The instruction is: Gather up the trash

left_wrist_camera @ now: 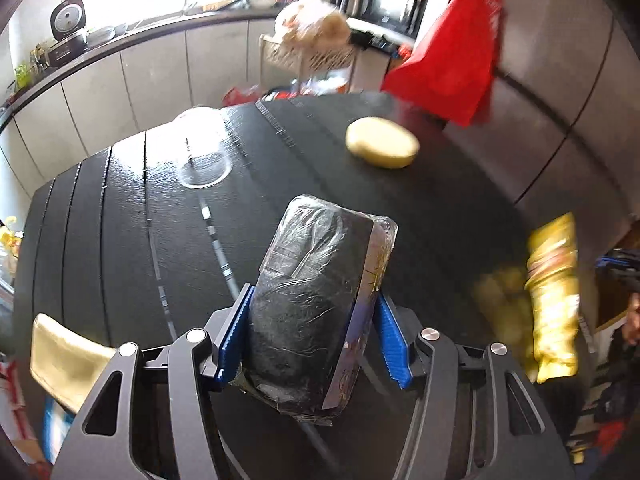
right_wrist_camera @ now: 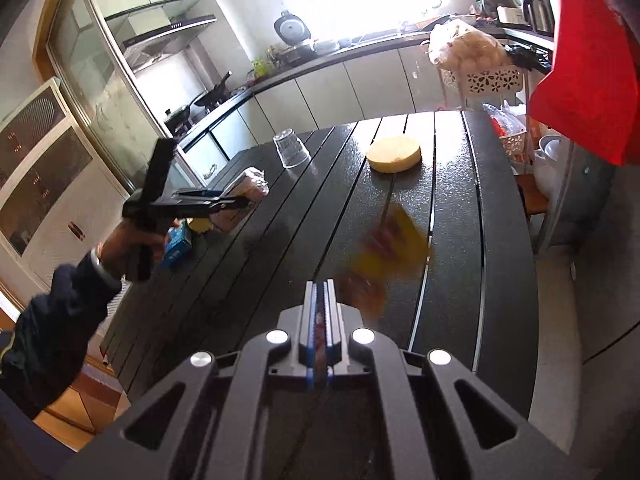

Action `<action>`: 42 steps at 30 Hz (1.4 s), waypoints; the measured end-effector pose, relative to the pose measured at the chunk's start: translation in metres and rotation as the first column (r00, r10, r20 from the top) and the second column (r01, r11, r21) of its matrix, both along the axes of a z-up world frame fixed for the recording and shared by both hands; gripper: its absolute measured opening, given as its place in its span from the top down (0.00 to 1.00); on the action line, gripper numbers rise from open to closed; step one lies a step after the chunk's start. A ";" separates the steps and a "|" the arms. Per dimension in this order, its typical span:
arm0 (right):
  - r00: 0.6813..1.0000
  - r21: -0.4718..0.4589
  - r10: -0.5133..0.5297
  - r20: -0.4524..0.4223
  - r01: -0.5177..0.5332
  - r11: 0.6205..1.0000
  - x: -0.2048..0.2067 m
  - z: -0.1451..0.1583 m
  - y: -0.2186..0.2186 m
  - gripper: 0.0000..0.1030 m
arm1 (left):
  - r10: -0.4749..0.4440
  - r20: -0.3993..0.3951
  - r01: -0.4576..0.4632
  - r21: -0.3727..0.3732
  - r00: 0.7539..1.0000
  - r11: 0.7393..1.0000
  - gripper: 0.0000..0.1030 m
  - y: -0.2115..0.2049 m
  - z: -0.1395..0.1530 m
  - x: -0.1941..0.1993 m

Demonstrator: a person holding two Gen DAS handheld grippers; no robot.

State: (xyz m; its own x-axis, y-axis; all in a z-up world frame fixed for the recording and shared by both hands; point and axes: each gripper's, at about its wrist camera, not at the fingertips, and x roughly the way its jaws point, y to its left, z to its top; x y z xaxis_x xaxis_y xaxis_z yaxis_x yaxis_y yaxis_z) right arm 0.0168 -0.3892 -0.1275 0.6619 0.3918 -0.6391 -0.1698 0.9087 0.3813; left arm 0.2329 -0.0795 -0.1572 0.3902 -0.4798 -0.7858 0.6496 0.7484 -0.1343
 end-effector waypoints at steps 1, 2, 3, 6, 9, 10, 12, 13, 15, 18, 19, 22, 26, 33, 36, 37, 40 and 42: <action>1.000 -0.006 0.000 -0.007 0.000 1.000 0.000 -0.001 0.001 0.95 | -0.004 0.004 0.004 -0.023 1.000 1.000 0.47 0.001 0.003 -0.009; 1.000 -0.013 0.000 -0.016 -0.001 1.000 0.000 -0.003 0.002 0.95 | -0.006 0.006 0.006 -0.036 1.000 0.999 0.47 0.002 0.005 -0.015; 0.999 -0.027 0.001 -0.032 -0.002 1.000 0.000 -0.006 0.003 0.95 | -0.009 0.010 0.010 -0.052 1.000 0.999 0.47 0.004 0.008 -0.023; 0.995 -0.076 -0.053 -0.084 0.047 0.996 0.003 -0.021 0.002 0.52 | -0.024 0.020 0.026 -0.079 1.000 0.997 0.47 0.005 0.014 -0.045; 0.984 -0.081 -0.126 -0.129 0.116 0.990 0.002 -0.036 -0.002 0.14 | -0.044 0.035 0.048 -0.096 0.998 0.994 0.47 0.006 0.019 -0.064; 0.978 -0.075 -0.134 -0.157 0.124 0.990 0.002 -0.042 -0.001 0.14 | -0.051 0.039 0.055 -0.102 0.998 0.993 0.47 0.005 0.020 -0.069; 0.973 -0.058 -0.147 -0.179 0.138 0.989 0.002 -0.046 -0.001 0.15 | -0.058 0.045 0.063 -0.119 0.997 0.991 0.47 0.010 0.023 -0.079; 0.967 -0.054 -0.166 -0.193 0.159 0.986 0.001 -0.047 -0.002 0.15 | -0.059 0.049 0.065 -0.128 0.997 0.990 0.47 0.013 0.025 -0.083; 0.950 0.016 -0.194 -0.246 0.204 0.979 0.000 -0.051 -0.006 0.15 | -0.064 0.057 0.072 -0.146 0.996 0.987 0.47 0.018 0.028 -0.091; 0.921 0.116 -0.207 -0.331 0.258 0.959 -0.002 -0.065 -0.011 0.14 | -0.078 0.072 0.089 -0.157 0.994 0.984 0.47 0.022 0.030 -0.098; 0.906 0.149 -0.203 -0.371 0.274 0.950 0.000 -0.075 -0.009 0.14 | -0.083 0.074 0.094 -0.162 0.994 0.982 0.47 0.023 0.030 -0.099; 0.880 0.200 -0.243 -0.408 0.346 0.917 0.010 -0.087 -0.009 0.14 | -0.088 0.076 0.101 -0.192 0.993 0.976 0.46 0.030 0.031 -0.104; 0.854 0.104 -0.346 -0.390 0.414 0.905 0.031 -0.087 0.004 0.17 | -0.091 0.071 0.105 -0.231 0.993 0.967 0.46 0.043 0.029 -0.109; 0.904 -0.036 -0.296 -0.307 0.300 0.953 0.054 -0.076 0.042 0.73 | -0.085 0.069 0.099 -0.250 0.994 0.963 0.46 0.062 0.028 -0.113; 0.924 -0.004 -0.252 -0.286 0.262 0.965 0.057 -0.071 0.052 0.84 | -0.077 0.069 0.092 -0.255 0.995 0.963 0.46 0.068 0.029 -0.113; 0.930 0.014 -0.236 -0.281 0.250 0.968 0.057 -0.068 0.054 0.85 | -0.074 0.066 0.089 -0.257 0.995 0.962 0.46 0.069 0.029 -0.113; 0.943 0.035 -0.208 -0.261 0.224 0.974 0.061 -0.058 0.059 0.88 | -0.071 0.066 0.086 -0.257 0.995 0.963 0.46 0.071 0.029 -0.113; 0.947 0.058 -0.192 -0.259 0.213 0.975 0.061 -0.054 0.060 0.94 | -0.071 0.063 0.085 -0.258 0.995 0.962 0.46 0.070 0.030 -0.113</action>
